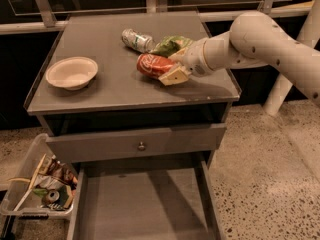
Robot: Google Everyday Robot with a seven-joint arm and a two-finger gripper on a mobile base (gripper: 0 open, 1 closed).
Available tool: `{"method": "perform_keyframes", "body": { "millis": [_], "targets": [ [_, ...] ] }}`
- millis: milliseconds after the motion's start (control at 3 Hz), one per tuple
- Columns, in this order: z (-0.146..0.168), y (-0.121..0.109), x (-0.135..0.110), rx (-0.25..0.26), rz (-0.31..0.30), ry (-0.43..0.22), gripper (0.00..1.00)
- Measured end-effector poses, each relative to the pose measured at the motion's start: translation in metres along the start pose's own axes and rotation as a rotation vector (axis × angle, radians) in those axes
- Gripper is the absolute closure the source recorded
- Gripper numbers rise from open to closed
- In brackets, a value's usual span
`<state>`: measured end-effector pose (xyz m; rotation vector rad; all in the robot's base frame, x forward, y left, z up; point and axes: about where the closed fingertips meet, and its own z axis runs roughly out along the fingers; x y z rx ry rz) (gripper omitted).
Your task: Pick coke can from middle drawer and place on counter
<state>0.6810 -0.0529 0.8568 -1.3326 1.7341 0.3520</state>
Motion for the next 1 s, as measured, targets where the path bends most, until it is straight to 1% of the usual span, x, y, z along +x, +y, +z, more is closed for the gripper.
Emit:
{"method": "perform_keyframes", "body": {
  "millis": [333,667,1000],
  "targets": [
    [0.0000,0.0000,0.0000,0.000,0.000,0.000,0.13],
    [0.0001,0.0001,0.0000,0.000,0.000,0.000,0.00],
    [0.0001,0.0001,0.0000,0.000,0.000,0.000,0.00]
  ]
}}
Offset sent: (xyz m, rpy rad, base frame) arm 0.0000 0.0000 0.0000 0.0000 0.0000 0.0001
